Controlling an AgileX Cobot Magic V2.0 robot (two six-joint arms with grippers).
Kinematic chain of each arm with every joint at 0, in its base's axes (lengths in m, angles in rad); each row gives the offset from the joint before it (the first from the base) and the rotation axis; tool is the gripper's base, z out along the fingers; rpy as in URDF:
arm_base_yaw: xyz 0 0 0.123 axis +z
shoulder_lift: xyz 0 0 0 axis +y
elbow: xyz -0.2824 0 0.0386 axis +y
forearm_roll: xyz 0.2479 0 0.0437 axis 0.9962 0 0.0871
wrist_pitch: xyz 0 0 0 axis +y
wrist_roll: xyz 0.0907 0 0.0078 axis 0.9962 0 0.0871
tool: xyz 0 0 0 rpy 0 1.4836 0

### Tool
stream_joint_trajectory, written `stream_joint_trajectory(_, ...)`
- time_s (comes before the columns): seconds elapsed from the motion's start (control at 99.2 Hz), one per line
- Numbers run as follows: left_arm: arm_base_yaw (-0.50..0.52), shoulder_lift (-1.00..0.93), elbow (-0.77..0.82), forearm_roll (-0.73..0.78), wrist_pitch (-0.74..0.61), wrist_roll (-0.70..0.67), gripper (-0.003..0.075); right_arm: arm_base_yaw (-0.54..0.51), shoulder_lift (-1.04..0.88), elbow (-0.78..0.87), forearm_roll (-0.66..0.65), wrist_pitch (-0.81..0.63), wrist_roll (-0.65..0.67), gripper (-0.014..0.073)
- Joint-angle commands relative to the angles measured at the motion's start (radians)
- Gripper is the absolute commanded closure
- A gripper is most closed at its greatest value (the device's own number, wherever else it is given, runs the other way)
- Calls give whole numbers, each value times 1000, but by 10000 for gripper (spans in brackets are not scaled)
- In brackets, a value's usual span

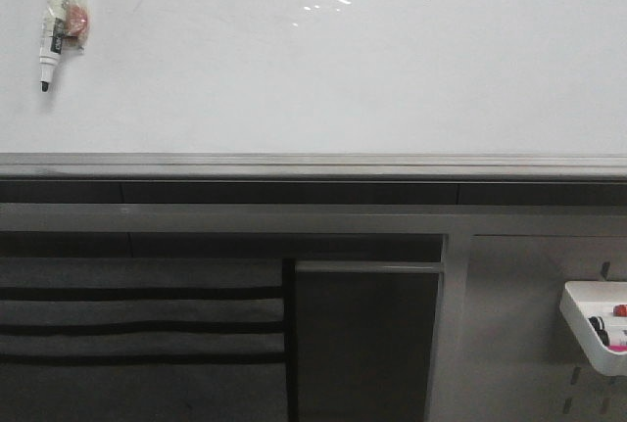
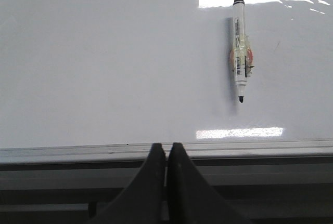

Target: Write number 3 on whiteboard

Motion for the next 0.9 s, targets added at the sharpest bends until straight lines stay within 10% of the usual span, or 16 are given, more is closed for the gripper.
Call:
stream_joint_trajectory(0.0, 3, -30, 0, -6, -112, -10, 738, -5, -20, 20, -15, -103, -2, 668)
stream_joint_trajectory(0.192, 3, -30, -106, -61, -89, -10, 738, -5, -20, -54, -15, -78, -2, 668)
stream_joint_trajectory(0.494, 3, 122, -499, -49, 345, 2, 738, -5, 82, -383, -17, 216, -2, 668)
stream_joint_trajectory(0.887, 3, 222, -615, -50, 369, 2, 738, -5, 208, -504, -24, 233, -2, 668)
